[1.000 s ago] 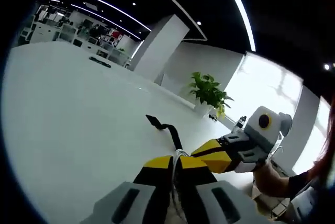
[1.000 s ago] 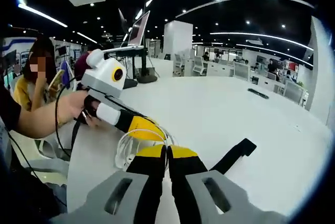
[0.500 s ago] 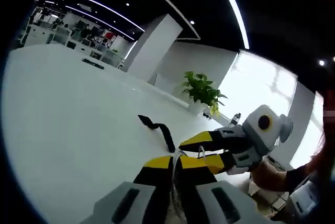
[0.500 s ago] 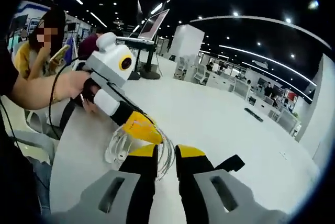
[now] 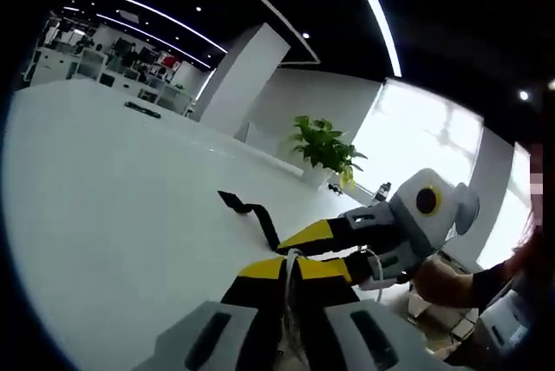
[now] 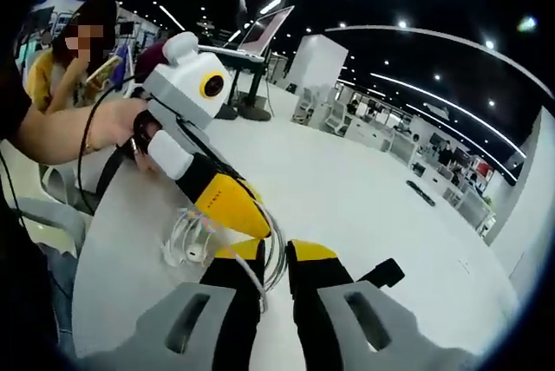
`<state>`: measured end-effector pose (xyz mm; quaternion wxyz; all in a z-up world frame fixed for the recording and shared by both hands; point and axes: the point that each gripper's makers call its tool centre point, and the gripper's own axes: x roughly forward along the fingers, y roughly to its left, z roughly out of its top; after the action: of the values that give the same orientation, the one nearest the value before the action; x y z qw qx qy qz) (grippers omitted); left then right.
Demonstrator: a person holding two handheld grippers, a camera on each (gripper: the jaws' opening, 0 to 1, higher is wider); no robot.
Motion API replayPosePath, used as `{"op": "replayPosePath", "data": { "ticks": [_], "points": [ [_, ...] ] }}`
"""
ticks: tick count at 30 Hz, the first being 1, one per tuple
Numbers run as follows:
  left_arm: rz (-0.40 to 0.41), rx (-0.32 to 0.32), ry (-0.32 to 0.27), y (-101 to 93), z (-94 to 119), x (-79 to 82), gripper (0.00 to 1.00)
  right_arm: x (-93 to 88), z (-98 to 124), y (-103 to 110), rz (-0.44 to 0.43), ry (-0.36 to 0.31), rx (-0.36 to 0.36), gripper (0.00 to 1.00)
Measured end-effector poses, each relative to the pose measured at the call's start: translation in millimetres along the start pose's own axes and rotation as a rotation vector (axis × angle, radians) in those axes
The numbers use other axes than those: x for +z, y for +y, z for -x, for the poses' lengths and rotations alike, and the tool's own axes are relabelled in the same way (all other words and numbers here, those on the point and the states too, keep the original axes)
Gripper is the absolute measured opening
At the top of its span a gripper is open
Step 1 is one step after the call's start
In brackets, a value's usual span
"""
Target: Peel open the Velcro strap on the desktop, arrange the wired earphones neatly onto it, and close the Velcro strap to secure them.
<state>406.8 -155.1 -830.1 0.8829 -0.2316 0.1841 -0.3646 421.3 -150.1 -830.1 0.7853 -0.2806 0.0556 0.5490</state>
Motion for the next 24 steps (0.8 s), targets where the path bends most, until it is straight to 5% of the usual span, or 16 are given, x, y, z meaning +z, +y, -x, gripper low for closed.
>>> {"op": "replayPosePath", "data": {
  "ticks": [14, 24],
  "points": [
    [-0.05, -0.012, 0.014, -4.8, 4, -3.5, 0.12, -3.2, -2, -1, -0.042, 0.013, 0.009, 0.07],
    [-0.098, -0.009, -0.002, -15.1, 20, -5.6, 0.43, -1.0, -3, -1, -0.079, 0.006, 0.013, 0.06]
  ]
}}
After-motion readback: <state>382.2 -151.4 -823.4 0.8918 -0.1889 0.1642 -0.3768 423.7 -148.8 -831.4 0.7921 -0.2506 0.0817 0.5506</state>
